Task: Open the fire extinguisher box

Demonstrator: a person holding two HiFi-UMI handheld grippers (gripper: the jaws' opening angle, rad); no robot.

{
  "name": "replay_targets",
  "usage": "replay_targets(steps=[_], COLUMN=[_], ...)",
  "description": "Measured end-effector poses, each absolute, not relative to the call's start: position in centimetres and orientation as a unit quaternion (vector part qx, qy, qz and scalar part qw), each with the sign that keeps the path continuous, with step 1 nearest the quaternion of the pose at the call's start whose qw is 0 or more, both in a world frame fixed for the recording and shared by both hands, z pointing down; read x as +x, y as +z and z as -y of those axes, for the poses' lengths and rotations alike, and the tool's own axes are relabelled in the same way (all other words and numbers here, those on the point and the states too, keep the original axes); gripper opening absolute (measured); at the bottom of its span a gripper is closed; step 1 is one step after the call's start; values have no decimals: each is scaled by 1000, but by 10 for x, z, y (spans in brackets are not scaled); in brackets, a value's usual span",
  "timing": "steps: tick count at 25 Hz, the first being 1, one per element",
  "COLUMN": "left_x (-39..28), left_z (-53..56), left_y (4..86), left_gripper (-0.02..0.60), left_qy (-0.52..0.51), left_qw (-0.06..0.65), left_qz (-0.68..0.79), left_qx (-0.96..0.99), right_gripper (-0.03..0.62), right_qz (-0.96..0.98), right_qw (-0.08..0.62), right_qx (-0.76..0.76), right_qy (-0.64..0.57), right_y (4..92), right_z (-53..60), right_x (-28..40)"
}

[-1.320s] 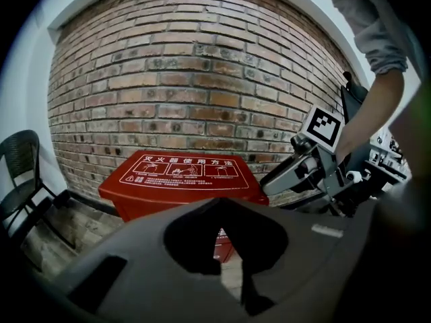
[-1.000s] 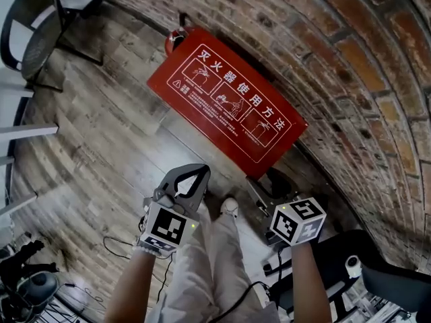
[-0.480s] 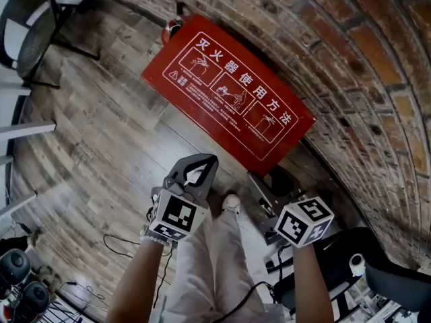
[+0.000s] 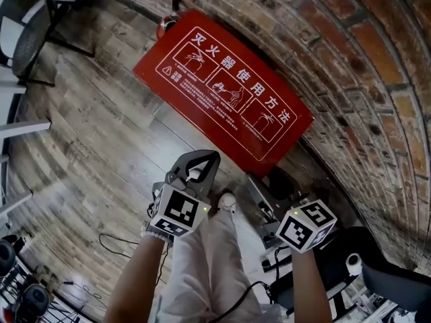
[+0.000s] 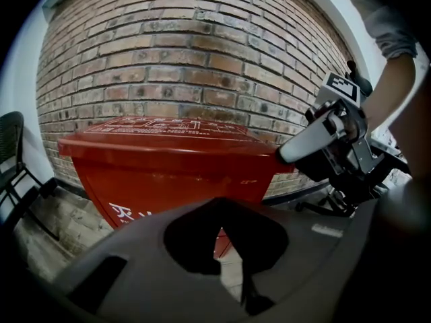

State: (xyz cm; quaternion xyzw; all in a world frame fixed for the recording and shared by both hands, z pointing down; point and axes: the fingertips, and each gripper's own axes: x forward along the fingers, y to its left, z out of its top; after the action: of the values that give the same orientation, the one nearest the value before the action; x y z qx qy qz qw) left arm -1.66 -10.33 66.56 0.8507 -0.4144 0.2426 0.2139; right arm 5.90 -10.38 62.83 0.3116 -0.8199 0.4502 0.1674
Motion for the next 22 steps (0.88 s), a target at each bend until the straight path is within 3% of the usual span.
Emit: replay_targets(steps=[22], left_x=[-21], left_z=[87], left_y=[681], left_gripper=[-2], left_qy=[268], left_qw=[234], left_qz=[416], left_qx=[837], right_gripper=[238], right_qz=[868], right_qw=[181], right_qx=[282], right_qy=[368], right_y=[576], right_z=[92], right_x=[61])
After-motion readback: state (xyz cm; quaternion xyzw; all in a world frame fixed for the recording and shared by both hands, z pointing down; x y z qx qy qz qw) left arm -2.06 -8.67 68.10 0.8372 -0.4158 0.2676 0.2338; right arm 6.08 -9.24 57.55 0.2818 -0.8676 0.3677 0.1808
